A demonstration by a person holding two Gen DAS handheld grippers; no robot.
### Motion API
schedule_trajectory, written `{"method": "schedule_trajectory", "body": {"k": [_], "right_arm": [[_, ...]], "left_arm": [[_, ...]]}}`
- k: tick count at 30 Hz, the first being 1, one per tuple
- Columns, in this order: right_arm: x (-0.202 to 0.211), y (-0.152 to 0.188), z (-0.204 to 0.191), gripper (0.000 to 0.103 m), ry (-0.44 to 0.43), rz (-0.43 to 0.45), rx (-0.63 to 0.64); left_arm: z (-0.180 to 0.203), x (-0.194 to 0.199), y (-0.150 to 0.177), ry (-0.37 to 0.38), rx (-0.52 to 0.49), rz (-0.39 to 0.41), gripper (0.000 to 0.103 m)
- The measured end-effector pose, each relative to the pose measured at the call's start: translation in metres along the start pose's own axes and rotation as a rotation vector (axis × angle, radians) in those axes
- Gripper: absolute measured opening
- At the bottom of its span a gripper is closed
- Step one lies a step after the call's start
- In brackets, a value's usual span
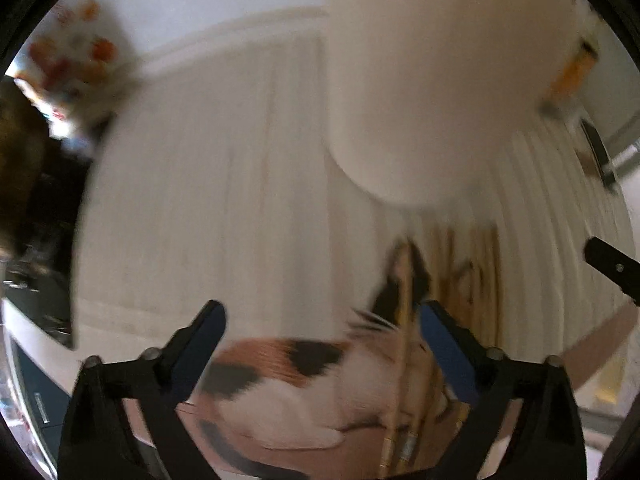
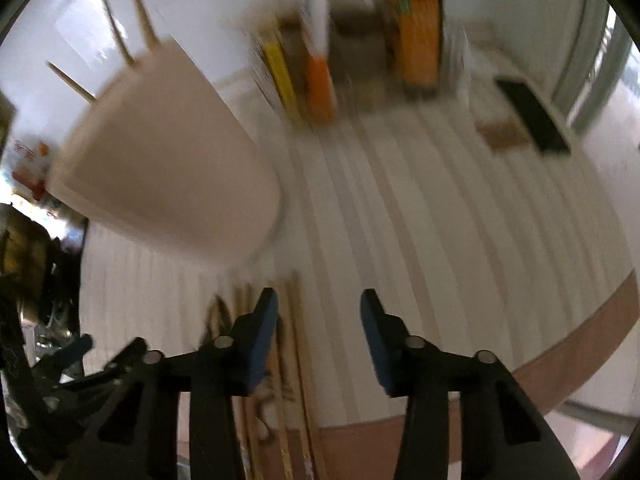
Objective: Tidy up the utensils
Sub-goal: 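Lower both tools to the mat and grasp another chopstick each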
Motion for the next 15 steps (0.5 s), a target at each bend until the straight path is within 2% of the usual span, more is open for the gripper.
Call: {"method": "schedule_trajectory", "body": {"k": [1,2,3,4,5,6,8,9,10,15], "right_arm": [[-0.003,0.004,0.005,0.041,0.010,-0.010,-0.005],[-0.009,0.010,0.012,0.041,0.025,-0.030,-0.011],[-0.012,0.014,0.016,0.041,0.028,-0.044,-0.018],[-0.014,0.018,0.019,0.041,0.032,-0.054,-0.024],[-0.016,0.020,0.022,0.041,0.038,-0.065,-0.025],[-0.018,0.022,0.024,0.041,0.041,-0.075,-0.025],[-0.023,0.026,0.026,0.041,0.038,-0.099,-0.027],[-0.024,0.028,0.025,0.041,0.035,-0.109,-0.026],[-0.027,0.029,0.025,0.041,0.031,-0.123,-0.026],[-0.047,0.035,0.020,0.041,0.001,-0.209,-0.029]], "left_arm": [[0.008,-0.008,0.003,0.024,-0.018,-0.027,0.070],[0.017,-0.016,0.007,0.047,-0.037,-0.057,0.064],[0.027,-0.025,0.010,0.069,-0.059,-0.084,0.055],[0.033,-0.030,0.011,0.081,-0.071,-0.097,0.048],[0.039,-0.033,0.013,0.087,-0.082,-0.106,0.047],[0.046,-0.038,0.014,0.085,-0.103,-0.113,0.045],[0.054,-0.045,0.016,0.057,-0.131,-0.119,0.027],[0.056,-0.043,0.016,0.037,-0.136,-0.091,0.020],[0.057,-0.043,0.017,0.037,-0.143,-0.090,0.007],[0.037,-0.045,0.020,-0.003,-0.090,-0.110,0.004]]}}
Point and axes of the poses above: each gripper's, at about its wrist camera, not at the fingertips, and x roughly against the way its jaws point, z to its right, y to its underside, the point moved 3 cm from there along -x, roughly the way its jaws point, and after that the axes turned 13 degrees about -y, right-handed, at the moved point
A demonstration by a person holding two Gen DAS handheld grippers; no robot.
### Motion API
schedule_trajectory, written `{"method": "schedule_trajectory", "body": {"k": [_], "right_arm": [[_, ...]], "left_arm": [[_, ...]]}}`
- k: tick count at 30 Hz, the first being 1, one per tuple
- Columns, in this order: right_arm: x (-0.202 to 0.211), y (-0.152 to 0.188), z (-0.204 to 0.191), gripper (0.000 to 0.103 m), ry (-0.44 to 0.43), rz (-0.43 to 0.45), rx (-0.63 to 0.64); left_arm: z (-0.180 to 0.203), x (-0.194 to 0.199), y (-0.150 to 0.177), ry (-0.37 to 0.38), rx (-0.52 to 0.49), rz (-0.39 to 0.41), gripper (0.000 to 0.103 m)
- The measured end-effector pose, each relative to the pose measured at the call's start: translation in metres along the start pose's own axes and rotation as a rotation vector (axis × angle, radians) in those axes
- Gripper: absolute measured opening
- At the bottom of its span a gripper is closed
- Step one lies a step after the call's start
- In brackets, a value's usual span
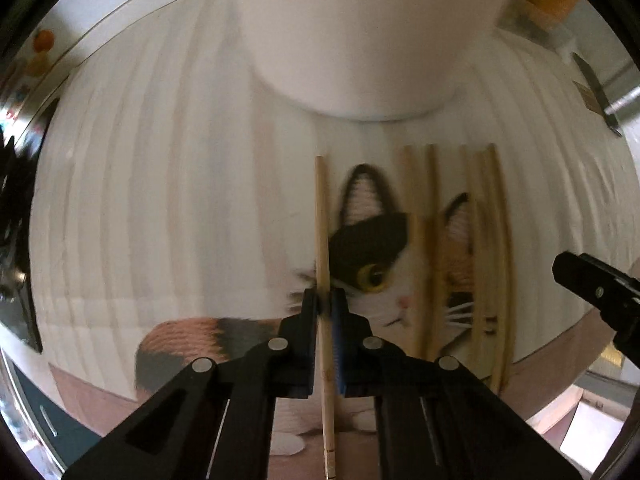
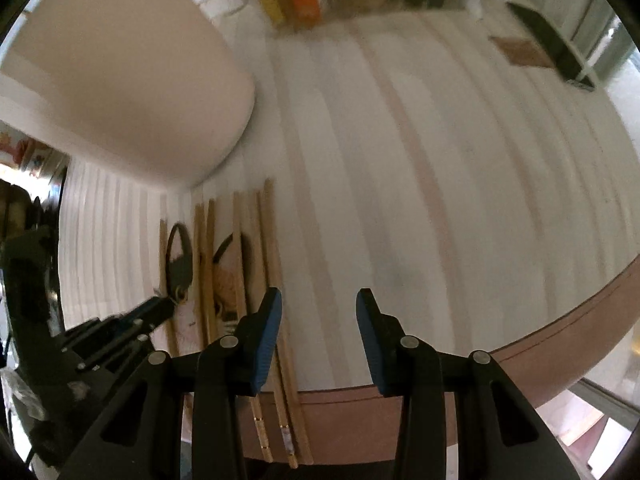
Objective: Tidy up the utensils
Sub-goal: 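Lower both tools to the mat and grasp another chopstick each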
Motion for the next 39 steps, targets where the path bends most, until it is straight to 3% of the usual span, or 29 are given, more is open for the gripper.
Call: {"method": "schedule_trajectory", "body": {"k": [6,9,13,19,28,34,39], "right_arm": [[-0.029,0.005,-0.009,0.039,0.014,-0.070,0.044],[-0.036,0.007,-0.017,0.019,0.075,-0.079,0.110],[-0.044,0.012,-0.026,0.008,0.143,-0.098,0.187],[-0.039,0.020,-0.012,0.007,0.201,-0.113,0.171],[-0.032,0.016,0.004,0.008,0.217,-0.150,0.173],[-0.038,0.003,0.012,0.007,0.105,-0.123,-0.014],[-0.044,0.000,0.004,0.008,0.165,-0.157,0.058]], "left_arm": [[-0.025,-0.004,0.010,-0.003,0.065,-0.023,0.005],[-0.031,-0.007,0.012,-0.005,0.064,-0.022,0.005],[-0.029,-0.005,0.016,-0.016,0.060,-0.015,0.005],[-0.029,-0.006,0.013,-0.011,0.061,-0.015,0.005],[-0.030,-0.006,0.013,-0.018,0.059,-0.009,0.005],[-0.026,-0.006,0.015,-0.015,0.061,-0.009,0.005],[-0.030,-0.005,0.015,-0.008,0.066,-0.015,0.005]]}}
Point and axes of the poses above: each gripper's, at about its wrist camera, not at the fingertips, and x roughly against the way its jaws point, z to its right, y to its underside, the point moved 3 cm from there along -x, roughly the way its jaws point, and after that the axes turned 13 degrees about -y, right-handed, at the moved point
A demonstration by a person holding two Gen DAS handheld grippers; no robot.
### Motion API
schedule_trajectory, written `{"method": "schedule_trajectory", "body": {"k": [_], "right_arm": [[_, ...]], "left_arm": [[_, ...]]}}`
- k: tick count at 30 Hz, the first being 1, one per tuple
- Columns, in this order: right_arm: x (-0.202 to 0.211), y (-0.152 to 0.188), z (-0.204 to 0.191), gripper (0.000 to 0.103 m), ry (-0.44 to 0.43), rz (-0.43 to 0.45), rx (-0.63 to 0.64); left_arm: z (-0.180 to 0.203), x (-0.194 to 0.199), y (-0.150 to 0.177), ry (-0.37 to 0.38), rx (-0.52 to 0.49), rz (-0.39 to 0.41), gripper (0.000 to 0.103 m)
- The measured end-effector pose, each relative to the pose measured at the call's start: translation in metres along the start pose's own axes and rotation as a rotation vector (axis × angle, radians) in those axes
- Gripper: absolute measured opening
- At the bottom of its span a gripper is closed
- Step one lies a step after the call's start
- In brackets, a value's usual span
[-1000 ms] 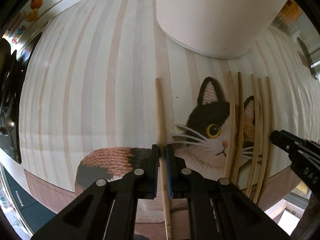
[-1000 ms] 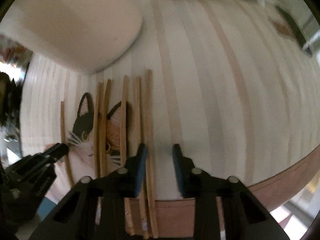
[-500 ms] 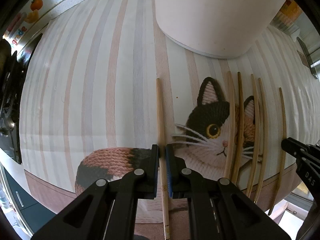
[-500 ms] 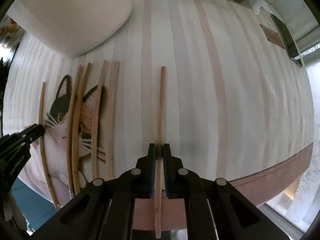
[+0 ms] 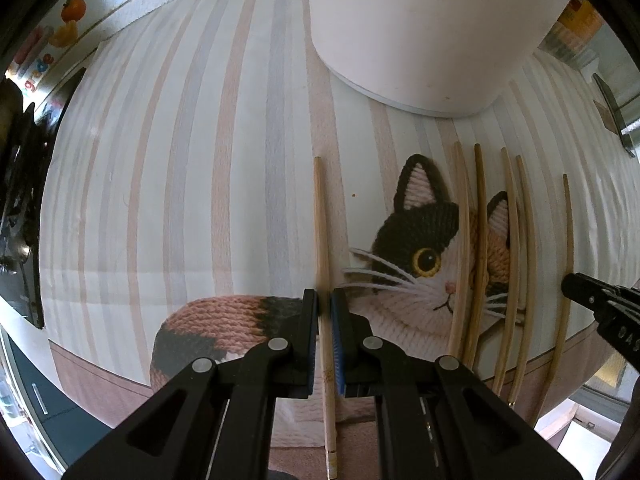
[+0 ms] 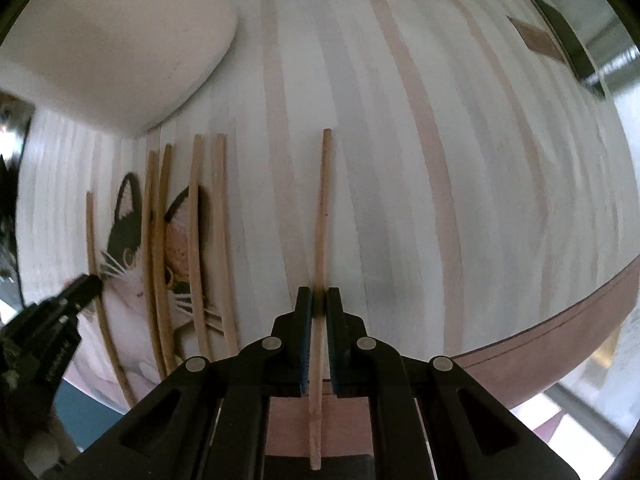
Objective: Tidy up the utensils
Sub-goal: 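Lower both tools to the mat and grasp another chopstick each, then lift the chopsticks with both tools and lower them into the holder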
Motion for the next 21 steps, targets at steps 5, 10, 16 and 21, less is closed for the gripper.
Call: {"method": "schedule_trajectory", "body": {"k": [5,10,16,21], "right_arm": [[-0.004,-0.009,-0.020,0.009,0.089,-0.009,0.059],[-0.009,-0.018,-0.045,0.009,0.115,-0.001,0.092],[-0.006,0.000,-0.045,0.007,0.114,0.058,0.086],[0.032,0.006,-0.043,0.007,0.081,0.172,0.092]], "left_arm": [[-0.005,0.000,-0.003,0.010,0.008,-0.012,0.005],[-0.003,-0.001,-0.007,-0.007,-0.014,-0.004,0.005],[0.000,0.012,-0.010,-0.045,-0.004,0.056,0.004],[-0.009,0.052,-0.020,-0.076,0.036,0.178,0.004]]}}
Point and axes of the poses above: each gripper's, at about its wrist camera, not at the fingertips, and x roughly against the way its jaws point, z to its right, y to its underside, the point moved 3 cm from there along -x, roughly the way its jaws point, and after that the axes turned 13 degrees about -y, right-handed, at the moved point
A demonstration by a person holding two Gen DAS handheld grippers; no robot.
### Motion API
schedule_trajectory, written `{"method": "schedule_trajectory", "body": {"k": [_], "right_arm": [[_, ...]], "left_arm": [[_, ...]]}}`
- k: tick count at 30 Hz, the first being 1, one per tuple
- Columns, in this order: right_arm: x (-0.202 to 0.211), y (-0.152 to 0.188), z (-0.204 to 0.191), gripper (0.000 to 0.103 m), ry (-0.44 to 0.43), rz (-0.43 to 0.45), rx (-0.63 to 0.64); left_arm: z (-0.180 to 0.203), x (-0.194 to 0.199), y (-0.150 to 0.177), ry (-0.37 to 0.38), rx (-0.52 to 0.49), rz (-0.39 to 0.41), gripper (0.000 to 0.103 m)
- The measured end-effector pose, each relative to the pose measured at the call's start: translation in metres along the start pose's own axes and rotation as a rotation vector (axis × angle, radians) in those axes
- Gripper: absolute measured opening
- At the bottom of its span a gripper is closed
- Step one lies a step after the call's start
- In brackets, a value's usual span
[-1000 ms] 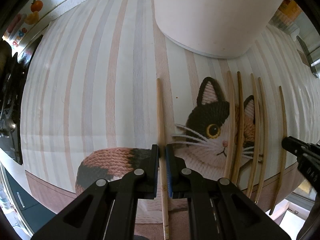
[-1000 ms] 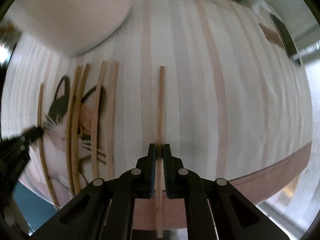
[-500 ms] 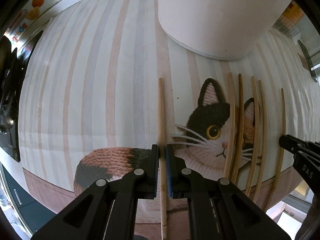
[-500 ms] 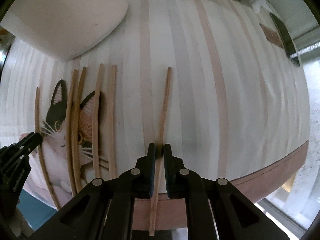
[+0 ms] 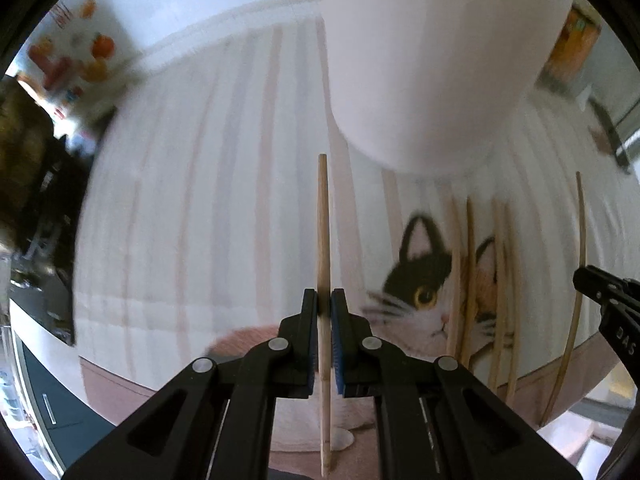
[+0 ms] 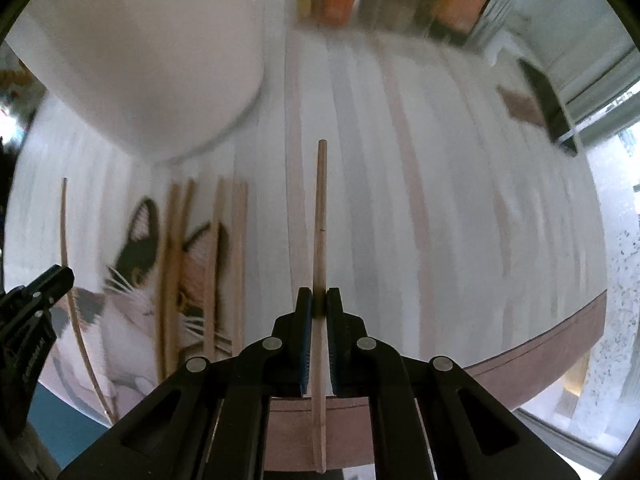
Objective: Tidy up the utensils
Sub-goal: 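Lift the chopsticks with both tools and lower them into the holder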
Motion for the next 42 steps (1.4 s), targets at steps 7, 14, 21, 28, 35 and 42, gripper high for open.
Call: {"method": "schedule_trajectory", "body": {"k": [7,14,21,28,35,42], "right_arm": [[0.065,-0.015,0.008,0.007,-0.034,0.163,-0.002],[0.121,-0.028,0.019,0.007,-0.099,0.322,-0.034],[0.189,-0.050,0.016,0.007,-0.180,0.491,-0.059],[0.264,-0.093,0.002,0.007,-0.269,0.685,-0.072],[0.294,-0.151,-0.026,0.007,-0.317,0.815,-0.052],[0.277,-0.205,-0.042,0.007,-0.341,0.846,-0.056]], "left_arm": [[-0.028,0.057,-0.021,-0.028,0.067,0.161,0.004],[-0.057,0.101,-0.039,0.000,0.136,0.259,0.004],[-0.092,0.166,-0.069,0.044,0.252,0.388,0.004],[-0.132,0.237,-0.109,0.125,0.383,0.499,0.004],[-0.144,0.262,-0.160,0.222,0.455,0.529,0.004],[-0.115,0.233,-0.201,0.273,0.418,0.446,0.004]]}}
Point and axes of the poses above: each gripper's, at about its wrist camera, not at the fingertips, and x roughly against the way its jaws point, z to its right, y to its underside, the point moved 3 cm from there along -x, roughly the way its jaws point, and after that the axes turned 13 degrees about -y, right-handed, at the moved point
